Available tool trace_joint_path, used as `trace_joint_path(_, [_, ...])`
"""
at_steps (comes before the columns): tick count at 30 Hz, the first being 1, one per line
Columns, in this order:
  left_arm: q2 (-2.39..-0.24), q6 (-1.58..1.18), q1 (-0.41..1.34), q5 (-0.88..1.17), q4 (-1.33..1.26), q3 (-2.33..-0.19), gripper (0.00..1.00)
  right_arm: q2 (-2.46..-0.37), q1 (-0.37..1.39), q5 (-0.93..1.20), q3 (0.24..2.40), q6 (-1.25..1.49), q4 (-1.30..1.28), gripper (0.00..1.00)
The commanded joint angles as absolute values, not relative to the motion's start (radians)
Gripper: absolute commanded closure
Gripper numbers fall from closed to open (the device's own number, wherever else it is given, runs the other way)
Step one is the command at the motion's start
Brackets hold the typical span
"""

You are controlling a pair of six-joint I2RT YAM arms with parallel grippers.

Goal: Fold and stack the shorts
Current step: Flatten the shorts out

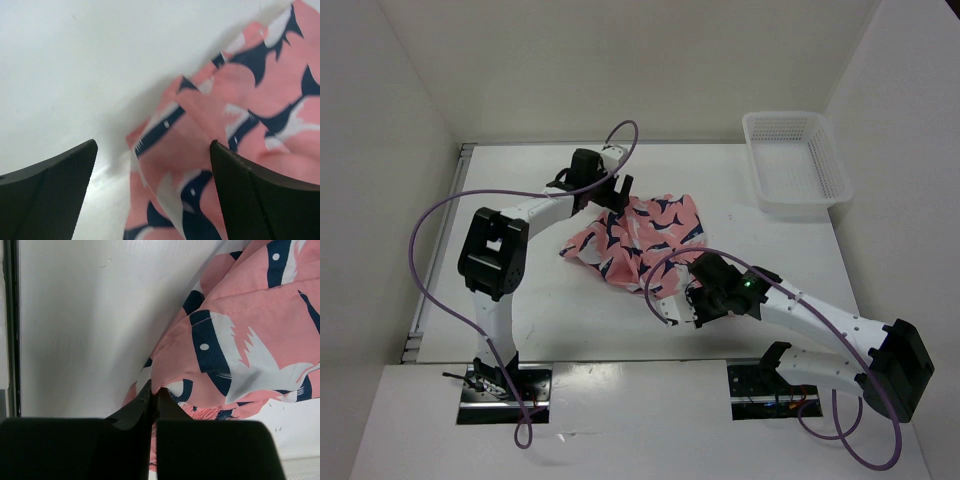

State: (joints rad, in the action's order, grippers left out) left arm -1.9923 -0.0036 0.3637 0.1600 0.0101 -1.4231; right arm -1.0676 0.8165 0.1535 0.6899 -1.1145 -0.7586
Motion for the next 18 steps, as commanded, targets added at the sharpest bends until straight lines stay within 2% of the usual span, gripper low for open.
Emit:
trace_joint_path(1, [-2.054,0.0,0.364,0.132,-0.06,-1.515,0.0,-1.039,0.83,0.16,0.687,-1.054,-0.7,1.0])
trace_joint_path(7, [-2.138,0.0,0.376,0.277,0.052,-1.58,0.0,-1.048,0.83,0.14,0.678,-1.003,-0.66,1.0])
trace_joint_path(10, [-2.138,0.0,0.376,0.327,0.09,-1.557,0.06,-1.039,0.83,0.115,0.678,-0.992,-0.65,1.0])
trace_joint_path(14, [-2.119,0.0,0.385,0.484,0.169,-1.557,0.27,-1.039,0.83,0.095,0.669,-0.992,-0.609,1.0])
trace_joint_path(15, [-2.118,0.0,0.385,0.503,0.178,-1.557,0.42,-1.039,0.83,0.095,0.669,-0.992,-0.591,1.0])
trace_joint_path(18, [-2.118,0.0,0.408,0.543,0.178,-1.557,0.75,-1.039,0.83,0.075,0.669,-0.982,-0.58,1.0])
